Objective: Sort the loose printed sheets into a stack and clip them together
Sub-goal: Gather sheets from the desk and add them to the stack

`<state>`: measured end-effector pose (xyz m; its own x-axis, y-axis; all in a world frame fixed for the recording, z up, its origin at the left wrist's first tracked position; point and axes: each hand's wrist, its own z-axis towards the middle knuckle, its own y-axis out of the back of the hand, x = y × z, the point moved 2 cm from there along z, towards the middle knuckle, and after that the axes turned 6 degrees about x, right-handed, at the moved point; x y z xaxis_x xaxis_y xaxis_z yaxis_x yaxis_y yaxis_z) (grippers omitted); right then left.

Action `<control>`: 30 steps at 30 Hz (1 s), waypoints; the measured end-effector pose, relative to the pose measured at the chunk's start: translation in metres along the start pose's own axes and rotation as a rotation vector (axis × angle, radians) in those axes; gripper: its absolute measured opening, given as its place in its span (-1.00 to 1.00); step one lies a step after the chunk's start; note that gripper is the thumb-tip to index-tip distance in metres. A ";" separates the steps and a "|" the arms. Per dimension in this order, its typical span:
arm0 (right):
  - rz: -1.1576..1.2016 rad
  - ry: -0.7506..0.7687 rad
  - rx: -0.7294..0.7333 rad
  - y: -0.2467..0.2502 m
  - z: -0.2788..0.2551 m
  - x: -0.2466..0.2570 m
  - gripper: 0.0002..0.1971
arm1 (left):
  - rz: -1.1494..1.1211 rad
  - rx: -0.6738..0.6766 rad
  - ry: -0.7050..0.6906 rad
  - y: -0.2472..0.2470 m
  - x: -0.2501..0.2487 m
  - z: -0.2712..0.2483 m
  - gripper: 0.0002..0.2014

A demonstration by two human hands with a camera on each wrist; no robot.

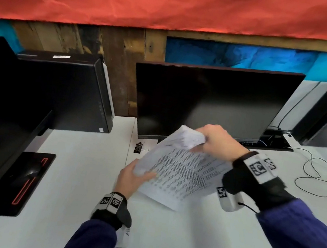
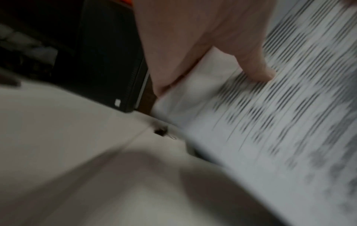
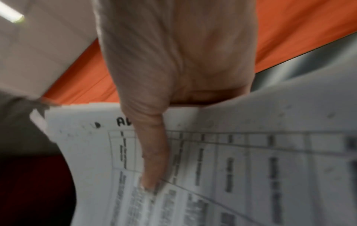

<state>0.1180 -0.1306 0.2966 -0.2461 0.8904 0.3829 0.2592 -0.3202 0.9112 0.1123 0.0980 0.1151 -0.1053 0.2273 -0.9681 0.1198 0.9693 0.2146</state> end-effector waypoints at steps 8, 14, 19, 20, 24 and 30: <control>1.111 -0.145 -0.193 -0.062 -0.046 -0.099 -0.77 | -0.544 0.173 0.120 -0.009 -0.025 -0.003 -0.57; 1.270 -0.157 -0.364 -0.109 -0.050 -0.104 -0.74 | -0.461 -0.056 0.137 -0.027 -0.011 0.008 -0.71; 1.291 -0.162 -0.194 -0.124 -0.051 -0.116 -0.51 | -0.446 0.020 0.251 -0.023 0.015 0.012 -0.31; 1.291 -0.173 -0.164 -0.129 -0.050 -0.118 -0.50 | -0.436 0.060 0.265 -0.022 0.017 0.012 -0.30; 1.371 -0.208 -0.266 -0.135 -0.042 -0.120 -0.47 | -0.407 0.043 0.225 -0.024 0.013 0.008 -0.52; 1.303 -0.167 -0.396 -0.119 -0.039 -0.112 -0.56 | -0.405 -0.013 0.164 -0.021 0.003 0.001 -0.35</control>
<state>0.0779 -0.2046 0.1510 0.0902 -0.1042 0.9905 -0.0744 -0.9924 -0.0976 0.1100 0.0780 0.1075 -0.2971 -0.1608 -0.9412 0.0244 0.9841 -0.1758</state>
